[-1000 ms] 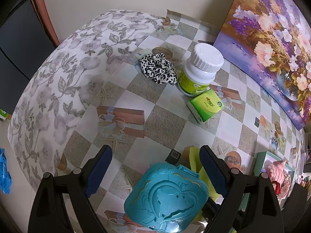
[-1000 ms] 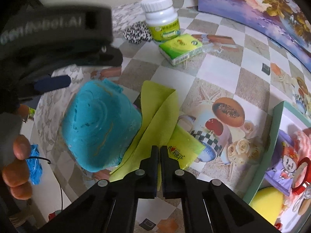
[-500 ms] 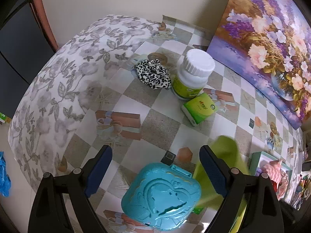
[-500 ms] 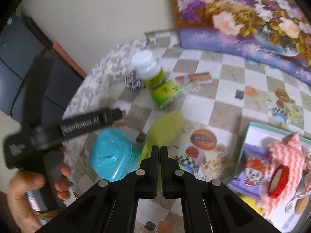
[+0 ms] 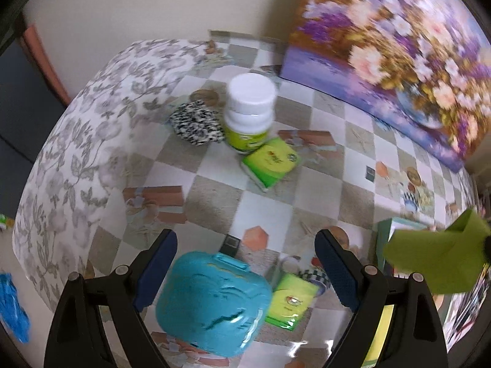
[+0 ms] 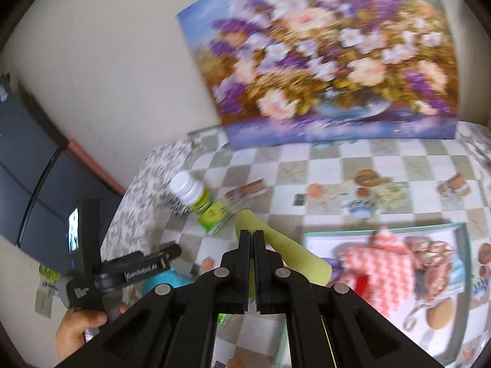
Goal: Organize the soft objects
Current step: 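Grasp the green tissue packet with the left tool while the right tool carries the cloth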
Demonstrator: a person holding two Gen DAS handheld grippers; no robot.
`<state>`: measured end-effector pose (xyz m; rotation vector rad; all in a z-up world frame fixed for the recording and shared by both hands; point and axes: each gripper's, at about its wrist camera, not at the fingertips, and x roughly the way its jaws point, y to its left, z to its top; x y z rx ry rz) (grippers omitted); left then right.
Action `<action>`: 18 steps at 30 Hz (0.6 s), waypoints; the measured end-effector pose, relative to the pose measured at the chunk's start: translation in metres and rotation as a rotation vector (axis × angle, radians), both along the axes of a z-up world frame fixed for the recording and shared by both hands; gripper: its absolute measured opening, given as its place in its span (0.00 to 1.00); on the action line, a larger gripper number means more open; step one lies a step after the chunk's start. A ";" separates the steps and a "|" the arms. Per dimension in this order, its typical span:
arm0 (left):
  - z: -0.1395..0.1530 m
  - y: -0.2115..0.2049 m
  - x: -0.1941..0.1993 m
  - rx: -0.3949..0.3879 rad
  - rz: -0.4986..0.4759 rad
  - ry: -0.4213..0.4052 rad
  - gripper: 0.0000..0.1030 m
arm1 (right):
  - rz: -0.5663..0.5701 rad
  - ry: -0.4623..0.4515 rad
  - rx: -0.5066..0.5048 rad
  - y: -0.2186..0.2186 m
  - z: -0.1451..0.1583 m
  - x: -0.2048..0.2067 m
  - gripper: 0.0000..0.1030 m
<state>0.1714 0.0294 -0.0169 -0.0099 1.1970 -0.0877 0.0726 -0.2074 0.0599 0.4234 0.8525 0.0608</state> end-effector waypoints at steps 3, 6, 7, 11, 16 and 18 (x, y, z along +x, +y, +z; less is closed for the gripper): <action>0.001 -0.019 -0.003 0.026 -0.052 0.003 0.89 | -0.039 -0.021 0.009 -0.015 0.008 -0.010 0.02; 0.002 -0.035 -0.008 0.054 -0.098 -0.001 0.89 | -0.071 -0.032 0.017 -0.026 0.012 -0.020 0.02; 0.002 -0.039 -0.009 0.057 -0.111 0.000 0.89 | -0.084 -0.033 0.013 -0.030 0.013 -0.024 0.02; 0.006 -0.060 -0.016 0.049 -0.176 0.002 0.89 | -0.117 -0.038 0.013 -0.043 0.016 -0.038 0.02; 0.003 -0.079 -0.020 0.101 -0.275 0.031 0.89 | -0.152 -0.057 0.031 -0.058 0.020 -0.055 0.02; -0.003 -0.084 -0.016 0.088 -0.312 0.089 0.88 | -0.156 -0.061 0.040 -0.061 0.020 -0.060 0.02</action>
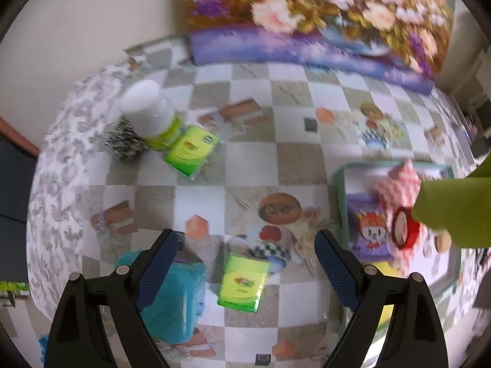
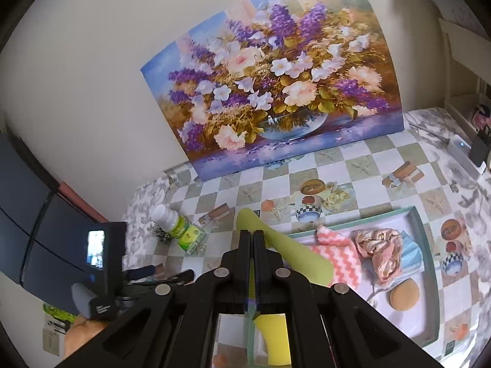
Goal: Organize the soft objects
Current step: 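Grasp the green tissue packet with the left tool while the right tool carries the cloth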
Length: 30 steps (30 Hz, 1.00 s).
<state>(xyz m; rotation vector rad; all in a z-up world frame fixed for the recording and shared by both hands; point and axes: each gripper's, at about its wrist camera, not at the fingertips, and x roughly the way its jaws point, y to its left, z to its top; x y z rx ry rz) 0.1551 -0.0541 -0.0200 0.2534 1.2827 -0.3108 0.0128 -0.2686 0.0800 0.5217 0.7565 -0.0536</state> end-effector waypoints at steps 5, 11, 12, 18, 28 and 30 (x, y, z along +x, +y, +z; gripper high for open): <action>-0.027 -0.009 0.009 0.034 -0.019 0.155 0.73 | -0.013 -0.001 0.014 -0.008 -0.003 -0.004 0.02; -0.063 -0.017 0.009 0.151 -0.039 0.250 0.63 | -0.039 -0.009 0.047 -0.020 -0.005 -0.010 0.02; -0.067 -0.018 0.010 0.165 -0.037 0.261 0.62 | -0.041 -0.013 0.053 -0.022 -0.005 -0.011 0.02; -0.081 -0.030 0.006 0.253 -0.062 0.263 0.58 | -0.048 -0.021 0.080 -0.028 -0.006 -0.012 0.02; -0.091 -0.047 -0.003 0.367 -0.101 0.240 0.58 | -0.075 -0.035 0.116 -0.042 -0.006 -0.019 0.02; -0.094 -0.052 -0.005 0.397 -0.114 0.233 0.58 | -0.079 -0.040 0.122 -0.044 -0.005 -0.020 0.02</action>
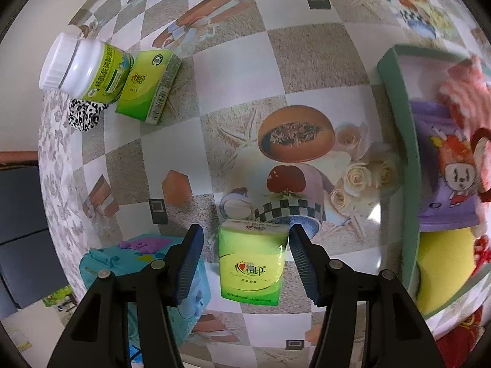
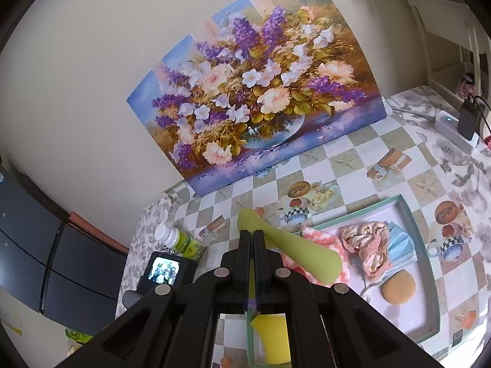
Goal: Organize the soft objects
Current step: 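Grasp the green tissue packet with the left tool while the right tool carries the cloth, then release the tissue packet with the left tool while the right tool releases the cloth into the tray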
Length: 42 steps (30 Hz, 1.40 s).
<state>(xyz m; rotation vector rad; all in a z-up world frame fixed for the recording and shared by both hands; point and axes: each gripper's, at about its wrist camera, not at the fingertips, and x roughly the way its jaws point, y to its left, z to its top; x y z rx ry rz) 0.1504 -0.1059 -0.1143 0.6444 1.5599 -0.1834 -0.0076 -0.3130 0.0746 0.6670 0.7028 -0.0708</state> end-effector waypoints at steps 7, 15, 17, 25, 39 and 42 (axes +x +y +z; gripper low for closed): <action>-0.012 -0.028 -0.003 -0.007 -0.021 0.041 0.49 | -0.016 -0.015 0.021 -0.009 0.001 -0.006 0.02; -0.002 -0.041 -0.003 -0.024 -0.013 0.017 0.48 | -0.046 -0.022 0.035 -0.019 0.000 -0.013 0.02; 0.012 -0.047 -0.002 -0.041 -0.015 -0.012 0.48 | -0.060 -0.022 0.032 -0.023 0.001 -0.015 0.02; 0.101 -0.084 -0.020 -0.204 -0.083 -0.166 0.48 | -0.123 -0.033 -0.007 -0.037 0.012 -0.034 0.02; 0.113 -0.142 -0.076 -0.395 -0.243 -0.107 0.48 | -0.151 0.214 0.070 -0.069 -0.060 -0.019 0.02; 0.096 -0.153 -0.077 -0.382 -0.232 -0.080 0.48 | -0.152 0.292 0.084 -0.075 -0.082 -0.015 0.02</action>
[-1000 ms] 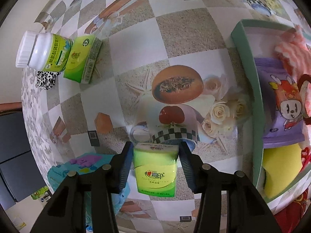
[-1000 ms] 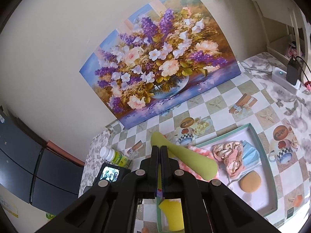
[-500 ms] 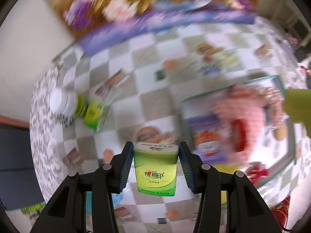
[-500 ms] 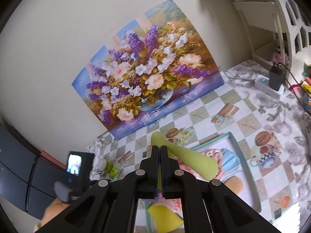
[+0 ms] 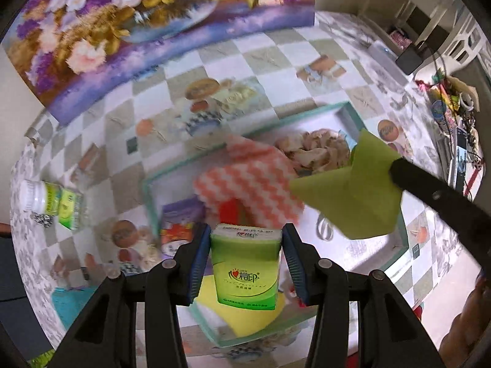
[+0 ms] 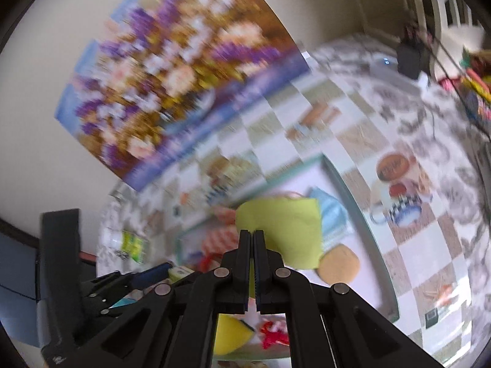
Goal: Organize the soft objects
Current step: 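Release the tissue packet with the left tool while the right tool releases the cloth into the tray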
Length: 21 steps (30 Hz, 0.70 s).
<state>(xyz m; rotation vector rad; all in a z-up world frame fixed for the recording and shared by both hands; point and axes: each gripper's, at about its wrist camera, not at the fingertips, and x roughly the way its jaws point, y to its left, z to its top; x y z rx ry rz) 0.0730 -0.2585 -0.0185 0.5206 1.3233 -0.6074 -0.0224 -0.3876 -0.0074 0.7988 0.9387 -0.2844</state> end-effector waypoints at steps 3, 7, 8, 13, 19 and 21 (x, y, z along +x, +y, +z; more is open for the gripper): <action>-0.014 -0.005 0.004 0.008 0.016 0.023 0.48 | 0.007 0.054 0.016 -0.002 -0.018 0.005 0.02; -0.018 -0.011 0.006 0.016 0.031 0.019 0.48 | 0.003 0.099 0.033 -0.004 -0.032 0.008 0.04; -0.017 -0.012 0.008 0.014 0.039 0.017 0.48 | 0.001 0.109 0.035 -0.005 -0.035 0.008 0.05; -0.016 -0.015 0.012 -0.009 0.059 0.041 0.49 | -0.016 0.128 0.030 -0.006 -0.034 0.007 0.06; -0.010 -0.014 0.012 -0.033 0.082 0.047 0.59 | -0.016 0.133 0.003 -0.007 -0.025 0.005 0.08; -0.005 -0.012 0.014 -0.033 0.103 0.021 0.59 | -0.016 0.136 -0.010 -0.007 -0.023 0.005 0.21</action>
